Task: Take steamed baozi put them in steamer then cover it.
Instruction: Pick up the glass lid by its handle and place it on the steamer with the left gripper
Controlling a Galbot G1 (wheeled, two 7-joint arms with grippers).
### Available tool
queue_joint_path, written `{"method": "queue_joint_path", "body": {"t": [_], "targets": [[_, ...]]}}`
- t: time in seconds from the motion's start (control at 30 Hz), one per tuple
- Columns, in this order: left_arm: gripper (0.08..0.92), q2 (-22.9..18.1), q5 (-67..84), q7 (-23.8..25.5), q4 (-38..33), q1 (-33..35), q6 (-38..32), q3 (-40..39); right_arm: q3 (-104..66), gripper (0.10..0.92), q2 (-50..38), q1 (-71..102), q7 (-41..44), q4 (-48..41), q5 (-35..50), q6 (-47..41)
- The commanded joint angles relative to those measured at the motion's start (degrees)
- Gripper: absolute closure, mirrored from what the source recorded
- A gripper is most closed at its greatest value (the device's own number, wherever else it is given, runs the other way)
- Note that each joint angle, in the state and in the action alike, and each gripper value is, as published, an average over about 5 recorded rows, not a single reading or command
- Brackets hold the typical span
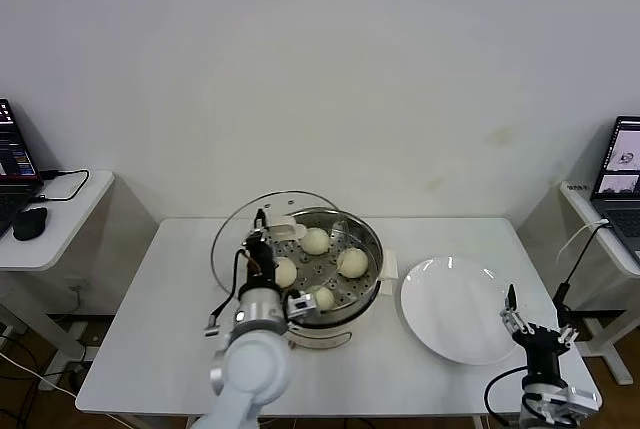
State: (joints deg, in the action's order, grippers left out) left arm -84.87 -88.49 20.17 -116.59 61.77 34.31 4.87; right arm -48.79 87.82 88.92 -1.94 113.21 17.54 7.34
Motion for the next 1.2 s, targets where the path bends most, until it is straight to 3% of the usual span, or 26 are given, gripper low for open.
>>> {"method": "queue_joint_path", "body": {"t": [0.03, 0.7, 1.2], "targets": [[0.860, -3.25, -0.68, 0.25, 5.83, -3.99, 0.23, -6.26, -0.19, 0.203, 2.01, 0.27, -0.04, -0.45, -1.78, 0.57], [0.860, -4.53, -2.87, -0.73, 14.30, -7.25, 0.24, -7.01, -0.54, 0.203, 1.78, -0.63, 0.05, -1.96, -1.71, 0.64], [0.860, -4.28, -3.82, -0.76, 14.42, -6.17, 0.19, -6.11, -0.61, 0.203, 1.58, -1.04, 0.11, -2.27, -1.71, 0.76]]}}
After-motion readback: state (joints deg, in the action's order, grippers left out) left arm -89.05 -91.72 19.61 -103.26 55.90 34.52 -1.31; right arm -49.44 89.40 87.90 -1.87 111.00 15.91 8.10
